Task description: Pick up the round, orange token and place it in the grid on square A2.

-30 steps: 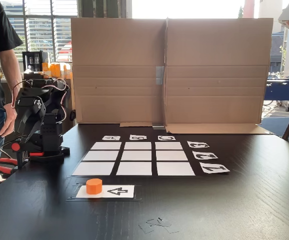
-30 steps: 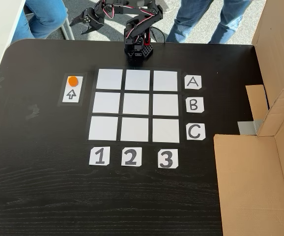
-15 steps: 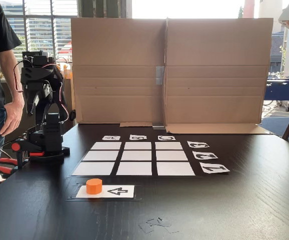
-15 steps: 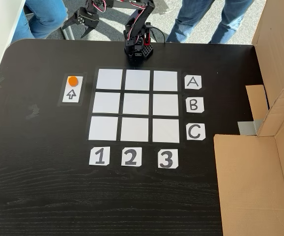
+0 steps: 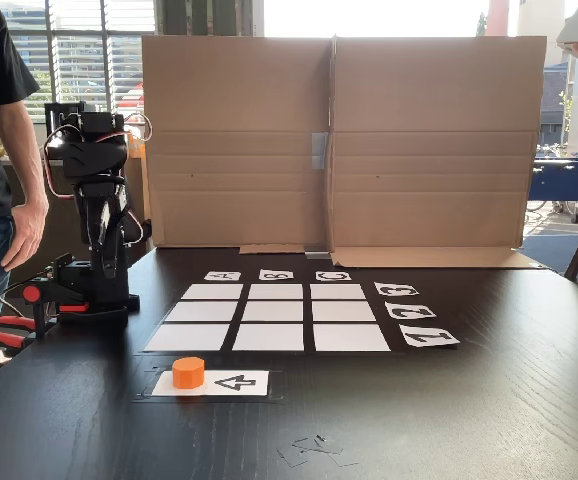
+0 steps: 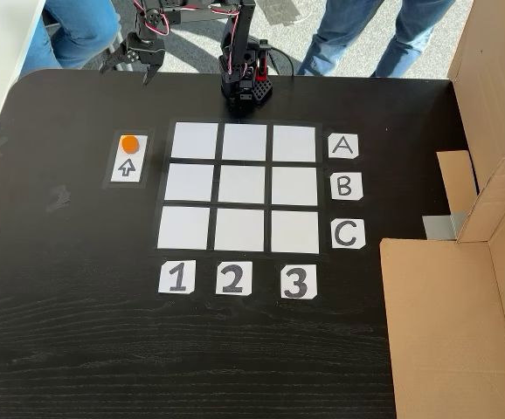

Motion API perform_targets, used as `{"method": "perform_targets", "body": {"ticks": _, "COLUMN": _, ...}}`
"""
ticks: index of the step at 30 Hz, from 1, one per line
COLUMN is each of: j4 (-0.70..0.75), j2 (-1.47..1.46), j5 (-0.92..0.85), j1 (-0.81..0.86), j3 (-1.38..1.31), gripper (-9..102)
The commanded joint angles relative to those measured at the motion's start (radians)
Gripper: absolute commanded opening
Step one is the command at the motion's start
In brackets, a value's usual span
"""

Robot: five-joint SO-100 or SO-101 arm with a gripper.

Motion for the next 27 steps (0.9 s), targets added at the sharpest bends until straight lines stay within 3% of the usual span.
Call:
{"method": "perform_targets", "body": {"ticks": 1, "j4": 0.014, "j2": -0.044, "j5": 0.02, "j1": -0.021, "j3": -0.064, "gripper": 49}}
{"method": "perform_targets", "body": {"ticks": 15, "j4": 0.018, "j2": -0.31, "j5": 0.081, "j1": -0.101, "j3": -0.255, "gripper": 49}}
{"method": "perform_targets", "body": {"ticks": 27, "j4": 0.009, "j2": -0.431, "j5": 0.118, "j1": -0.189, "j3": -0.267, "gripper": 50}}
